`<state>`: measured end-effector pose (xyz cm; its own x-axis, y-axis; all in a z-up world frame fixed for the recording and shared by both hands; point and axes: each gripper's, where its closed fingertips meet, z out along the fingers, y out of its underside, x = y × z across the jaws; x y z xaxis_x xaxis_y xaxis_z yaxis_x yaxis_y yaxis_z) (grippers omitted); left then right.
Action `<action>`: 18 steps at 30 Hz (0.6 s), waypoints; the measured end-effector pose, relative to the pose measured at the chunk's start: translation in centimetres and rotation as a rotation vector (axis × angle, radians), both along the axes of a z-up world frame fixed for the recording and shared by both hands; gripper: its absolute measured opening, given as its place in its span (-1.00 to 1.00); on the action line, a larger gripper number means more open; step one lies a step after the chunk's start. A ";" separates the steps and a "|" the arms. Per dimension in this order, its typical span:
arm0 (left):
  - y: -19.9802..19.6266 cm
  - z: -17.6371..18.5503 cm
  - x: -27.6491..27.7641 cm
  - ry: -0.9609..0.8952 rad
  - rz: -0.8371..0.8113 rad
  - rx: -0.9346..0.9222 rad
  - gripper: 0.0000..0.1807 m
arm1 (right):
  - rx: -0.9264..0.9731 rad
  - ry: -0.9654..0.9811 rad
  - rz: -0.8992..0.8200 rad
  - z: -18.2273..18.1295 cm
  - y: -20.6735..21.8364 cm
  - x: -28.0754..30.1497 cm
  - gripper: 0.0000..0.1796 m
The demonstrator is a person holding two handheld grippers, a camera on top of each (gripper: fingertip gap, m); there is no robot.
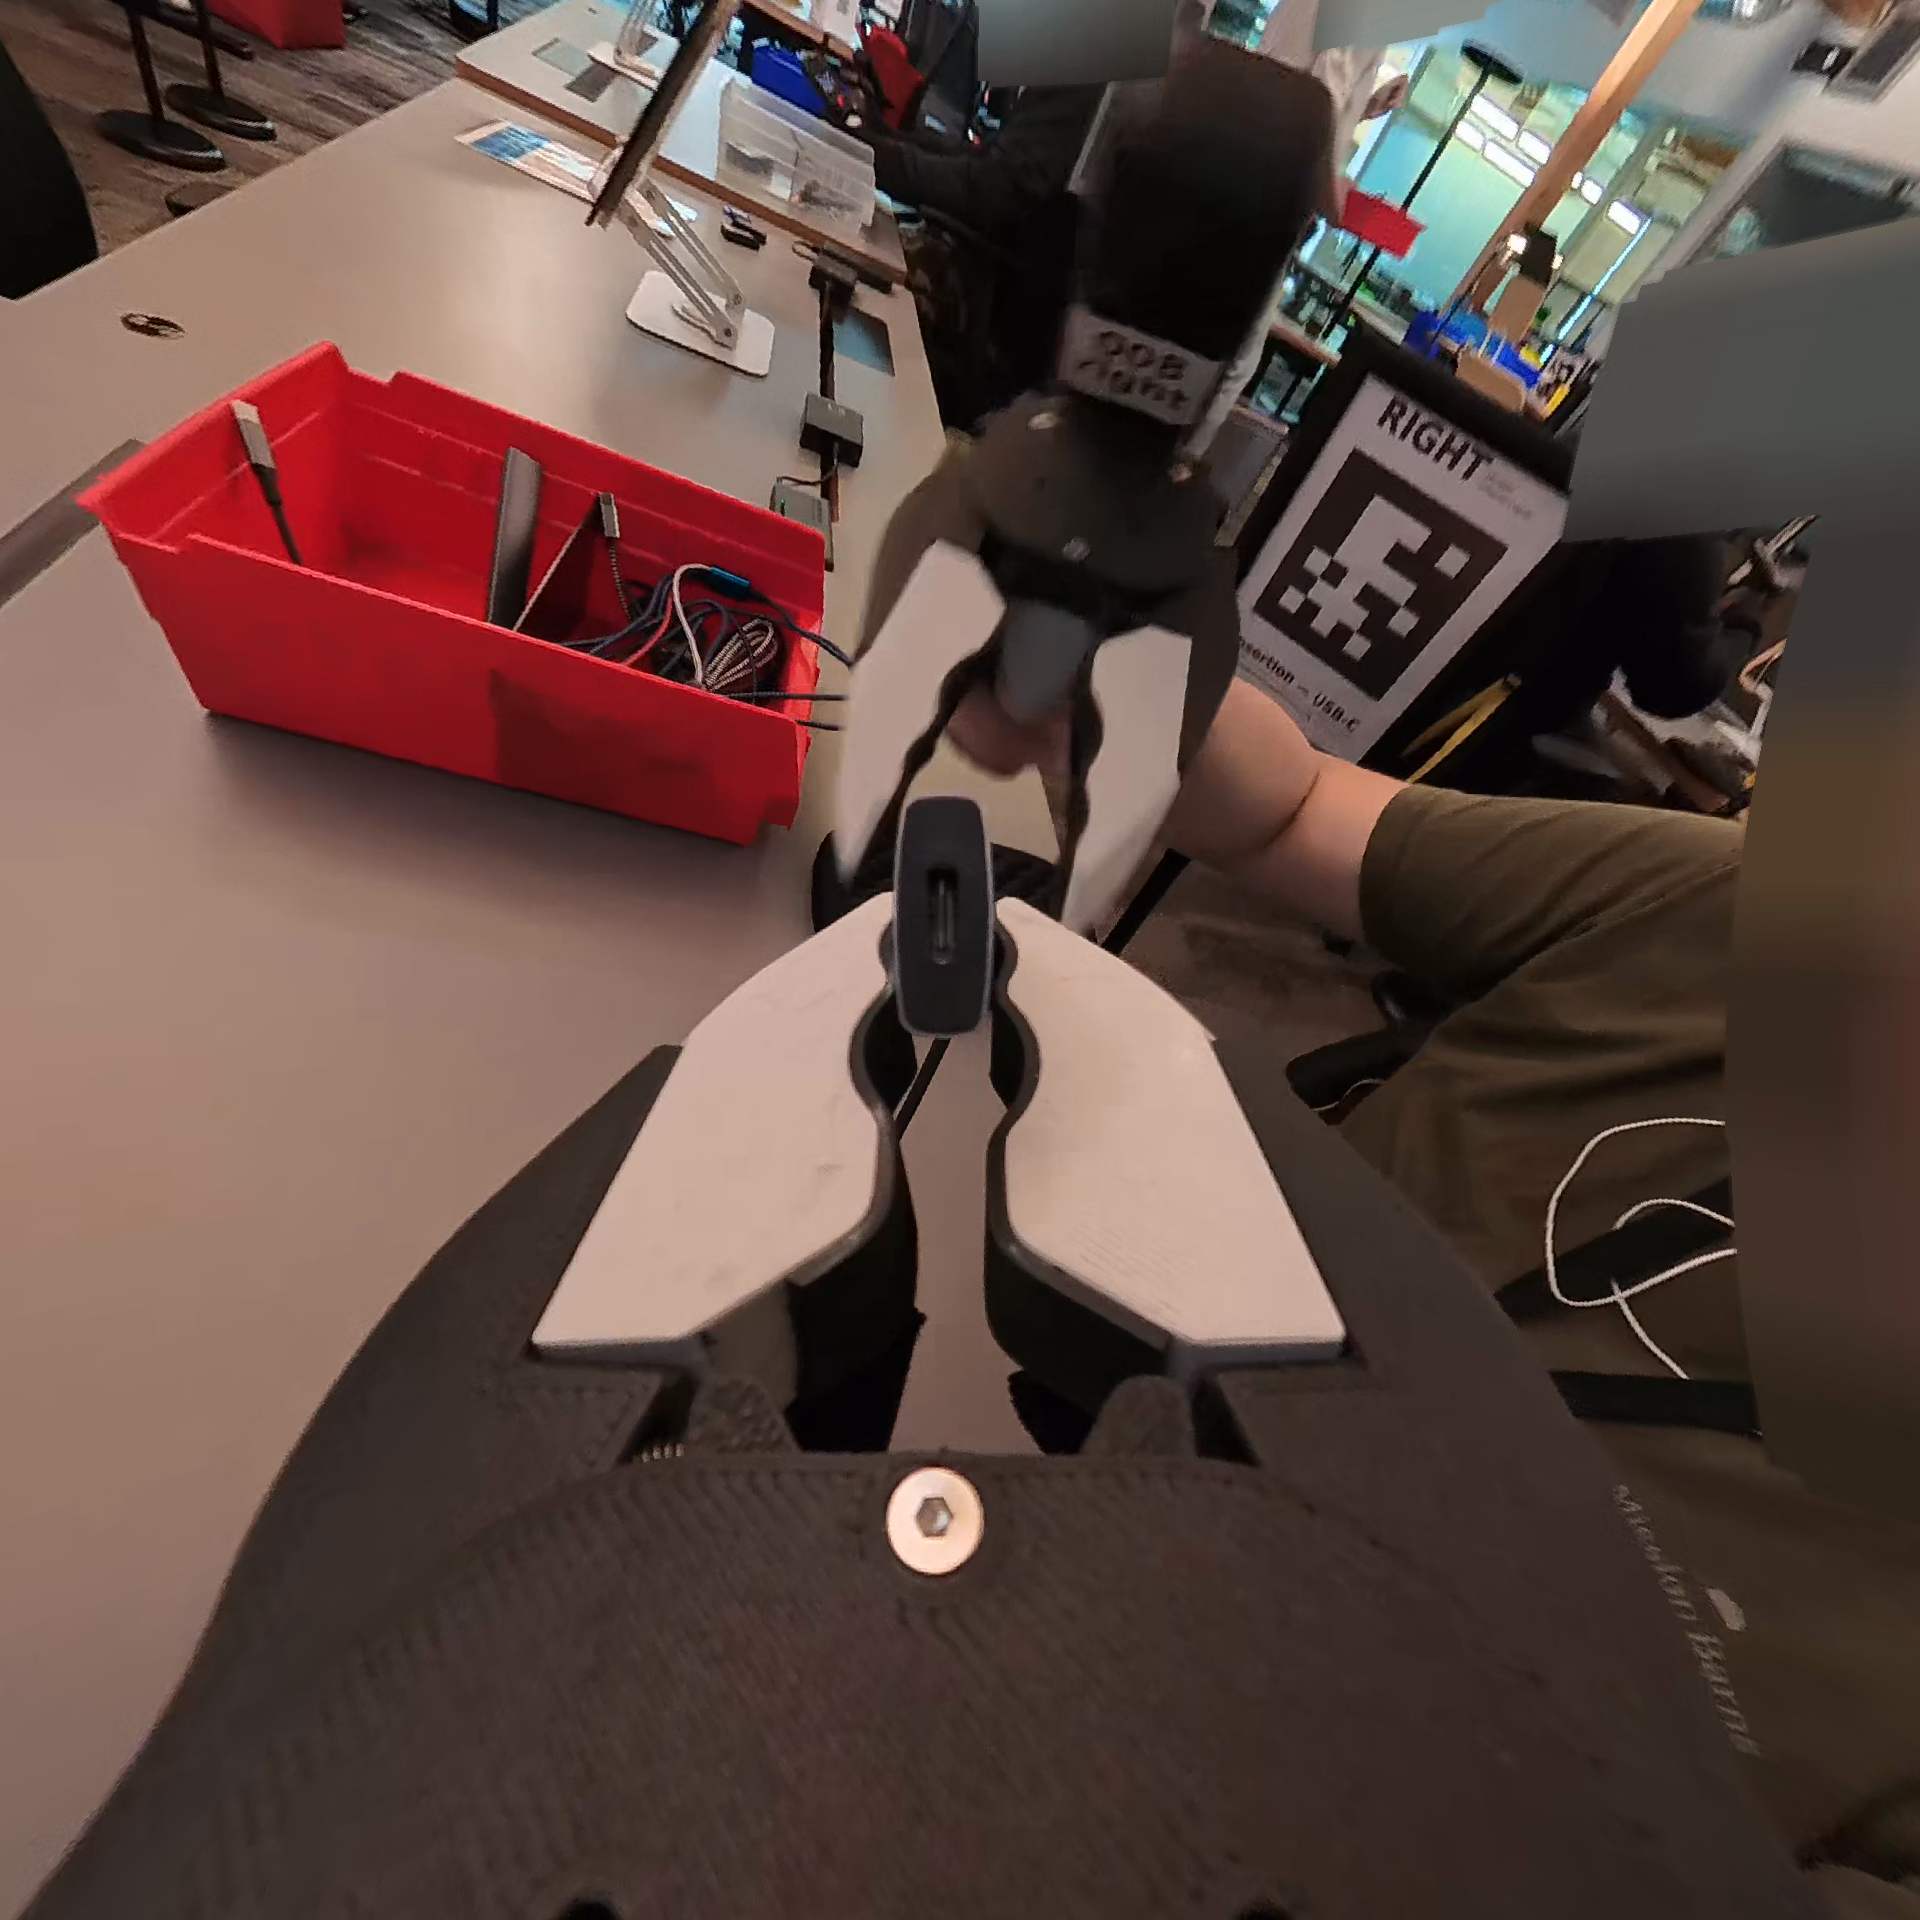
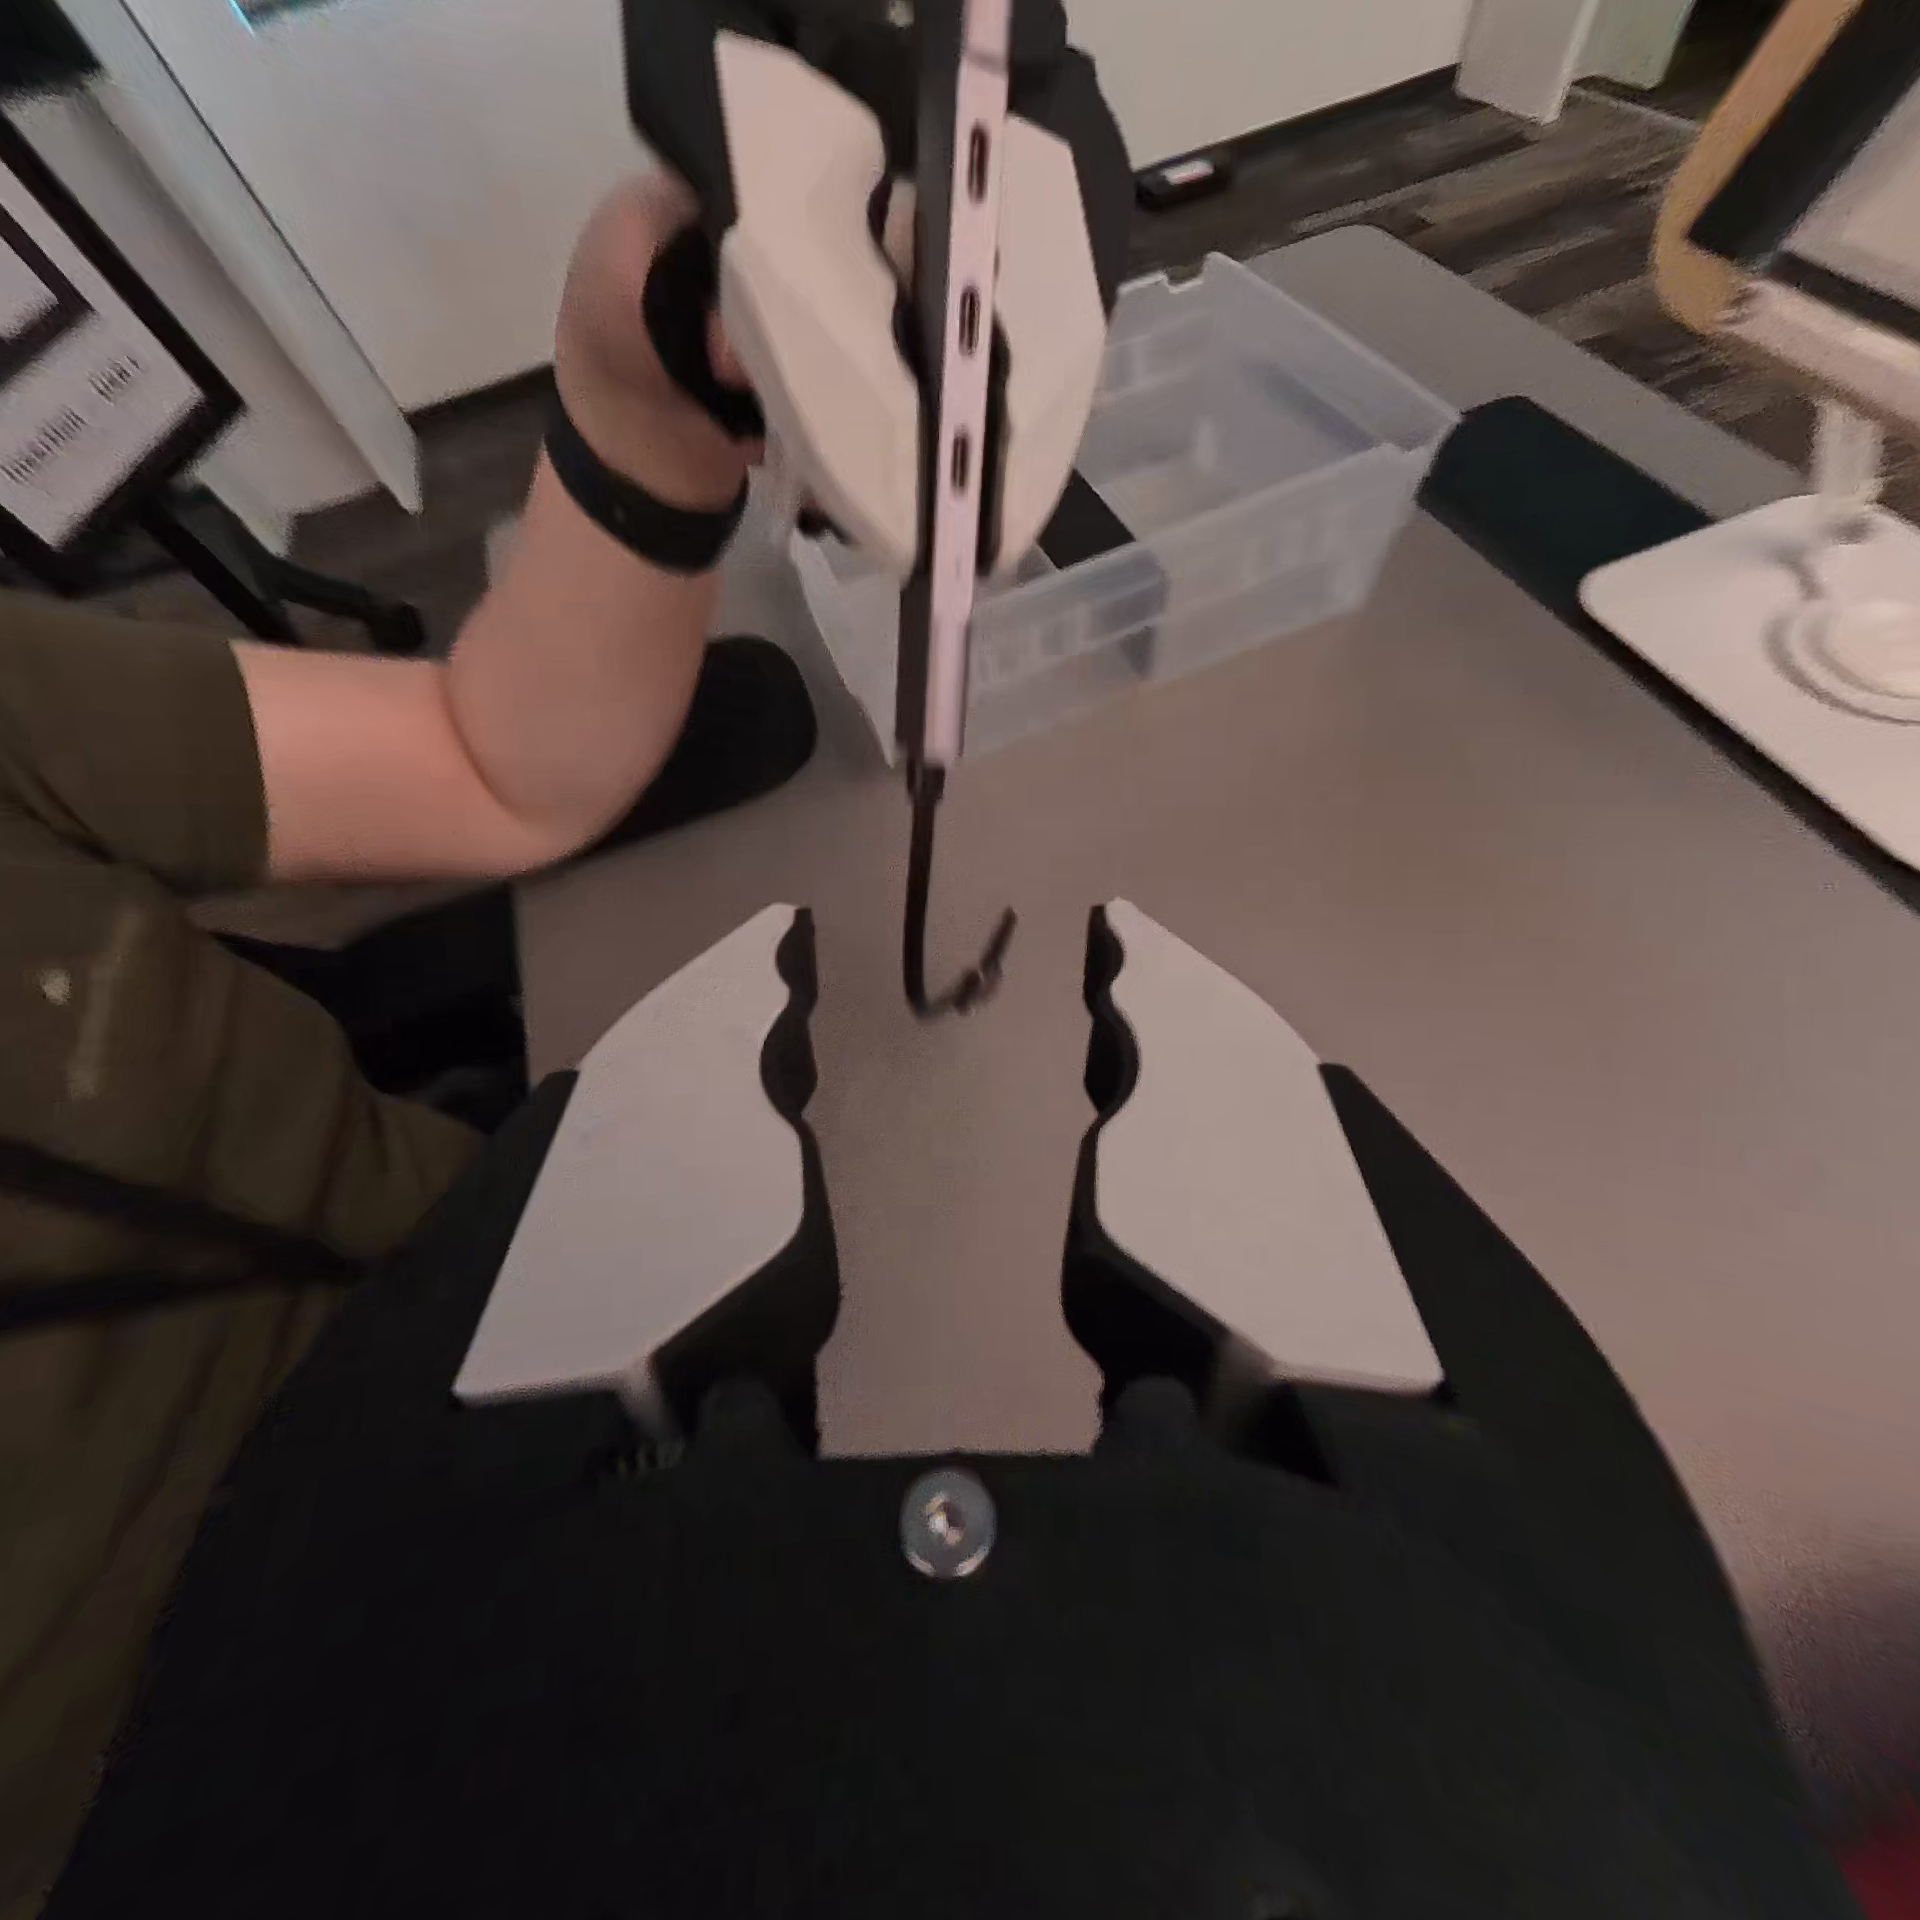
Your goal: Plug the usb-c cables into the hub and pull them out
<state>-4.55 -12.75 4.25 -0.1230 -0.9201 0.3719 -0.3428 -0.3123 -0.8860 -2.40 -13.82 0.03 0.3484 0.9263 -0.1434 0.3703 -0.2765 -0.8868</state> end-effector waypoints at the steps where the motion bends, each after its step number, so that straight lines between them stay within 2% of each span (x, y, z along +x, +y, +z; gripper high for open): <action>1: -0.2 -0.1 0.2 0.006 -0.005 0.004 -0.90 | -0.023 0.013 0.005 -0.1 0.5 -1.3 -0.44; 4: -0.5 -0.5 0.5 0.020 -0.018 0.004 -0.90 | -0.054 0.078 0.038 0.2 1.5 -3.7 -0.46; 5: -0.5 -0.7 0.7 0.028 -0.019 0.003 -0.89 | -0.072 0.099 0.060 0.4 1.5 -4.1 -0.59; 6: -0.4 -1.0 0.8 0.035 -0.017 0.008 -0.89 | -0.095 0.113 0.115 0.5 0.9 -4.4 -0.89; 7: -0.4 -1.1 0.9 0.035 -0.022 0.014 -0.89 | -0.122 0.097 0.121 0.2 0.9 -4.4 -0.88; 8: -0.4 -1.2 0.9 0.038 -0.025 0.009 -0.83 | -0.135 0.077 0.112 -0.1 1.1 -4.2 -0.88; 10: -0.1 -0.9 0.8 0.037 0.001 -0.004 -0.50 | -0.130 0.054 0.095 0.1 1.4 -2.9 -0.88; 13: 0.9 0.0 -0.1 0.001 0.069 0.038 -0.37 | -0.066 0.043 0.017 2.9 3.3 1.2 -0.89; 16: 1.5 0.4 -1.0 0.002 0.101 0.061 -0.39 | 0.068 -0.044 -0.141 6.6 7.6 8.6 -0.89; 18: 1.6 0.4 -1.2 0.005 0.107 0.061 -0.41 | 0.080 -0.063 -0.203 8.5 10.1 13.9 -0.89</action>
